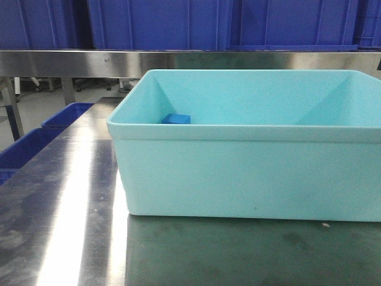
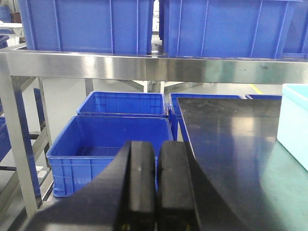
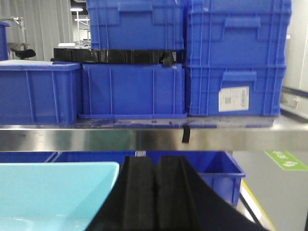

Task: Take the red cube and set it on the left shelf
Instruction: 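Move the right gripper above the teal tub toward the red cube, then lower the right gripper into the tub and close on the red cube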

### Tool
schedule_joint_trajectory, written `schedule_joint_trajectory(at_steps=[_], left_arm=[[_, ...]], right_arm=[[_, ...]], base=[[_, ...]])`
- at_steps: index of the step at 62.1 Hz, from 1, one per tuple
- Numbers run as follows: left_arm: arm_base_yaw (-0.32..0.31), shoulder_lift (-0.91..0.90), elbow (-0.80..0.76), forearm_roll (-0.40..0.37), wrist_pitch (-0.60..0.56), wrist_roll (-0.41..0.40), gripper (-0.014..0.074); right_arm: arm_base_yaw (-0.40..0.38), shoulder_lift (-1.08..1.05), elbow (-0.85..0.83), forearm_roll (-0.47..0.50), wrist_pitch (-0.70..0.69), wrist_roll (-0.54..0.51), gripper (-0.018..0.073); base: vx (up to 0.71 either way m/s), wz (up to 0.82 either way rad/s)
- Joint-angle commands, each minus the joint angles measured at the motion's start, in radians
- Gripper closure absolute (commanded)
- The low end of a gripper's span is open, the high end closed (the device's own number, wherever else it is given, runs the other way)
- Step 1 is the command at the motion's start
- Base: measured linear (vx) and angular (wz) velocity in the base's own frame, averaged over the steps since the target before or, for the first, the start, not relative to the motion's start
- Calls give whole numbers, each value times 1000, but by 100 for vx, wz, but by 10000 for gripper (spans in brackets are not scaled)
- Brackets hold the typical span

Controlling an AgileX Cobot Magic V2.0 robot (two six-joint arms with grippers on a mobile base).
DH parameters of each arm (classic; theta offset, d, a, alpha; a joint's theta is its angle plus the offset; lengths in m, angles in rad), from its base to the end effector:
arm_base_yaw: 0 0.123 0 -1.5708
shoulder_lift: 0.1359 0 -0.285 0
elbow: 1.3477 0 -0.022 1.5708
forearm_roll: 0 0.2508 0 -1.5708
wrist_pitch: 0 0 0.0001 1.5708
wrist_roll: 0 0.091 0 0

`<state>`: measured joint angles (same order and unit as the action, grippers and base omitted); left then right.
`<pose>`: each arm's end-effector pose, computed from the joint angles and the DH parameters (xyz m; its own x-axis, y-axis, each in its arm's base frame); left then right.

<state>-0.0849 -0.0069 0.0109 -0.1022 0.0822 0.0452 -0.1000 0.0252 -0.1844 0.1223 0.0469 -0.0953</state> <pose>0.0562 -0.0056 0.2025 -0.0039 -0.0565 -0.9984 0.0931 0.9940 -0.0566 0.0456 -0.0040 0.2692 0.2000 0.0069 -0.9798 0.0889 0.9957 0.0252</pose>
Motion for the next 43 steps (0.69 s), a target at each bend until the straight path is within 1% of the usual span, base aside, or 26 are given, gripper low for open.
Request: schedule_joint_trajectory(at_steps=[1,5,8,16,23,32,37,41,43], left_arm=[[-5,-12,24,-4,-88,-5,496],[-5,-12,24,-4,-88,-5,495],[-5,-12,24,-4,-88,-5,495],[-5,-12,24,-4,-88,-5,496],[-5,-12,24,-4,-88,-5,495],[-5,-12,24,-4,-88,-5,495],[-5,-12,24,-4,-88,-5,495],[-5,-12,24,-4,-88,-5,495],[-5,-12,24,-4,-88,-5,495]], right_arm=[[-5,97,-158,-61,52,-6,514],[6,174,-274,-63,178,-6,514],[47,233,-352,-63,258,-6,514],[163,382,-541,-62,414,-6,514],[276,549,-712,-63,608,-6,514],[357,776,-896,-63,786,-6,508],[370,879,-972,-63,868,-14,456],[371,963,-1029,-62,938,-48,383],[371,1007,-1053,-62,968,-72,332]], base=[[0,0],[0,0],[0,0],[0,0],[0,0],[0,0],[0,0],[0,0],[0,0]])
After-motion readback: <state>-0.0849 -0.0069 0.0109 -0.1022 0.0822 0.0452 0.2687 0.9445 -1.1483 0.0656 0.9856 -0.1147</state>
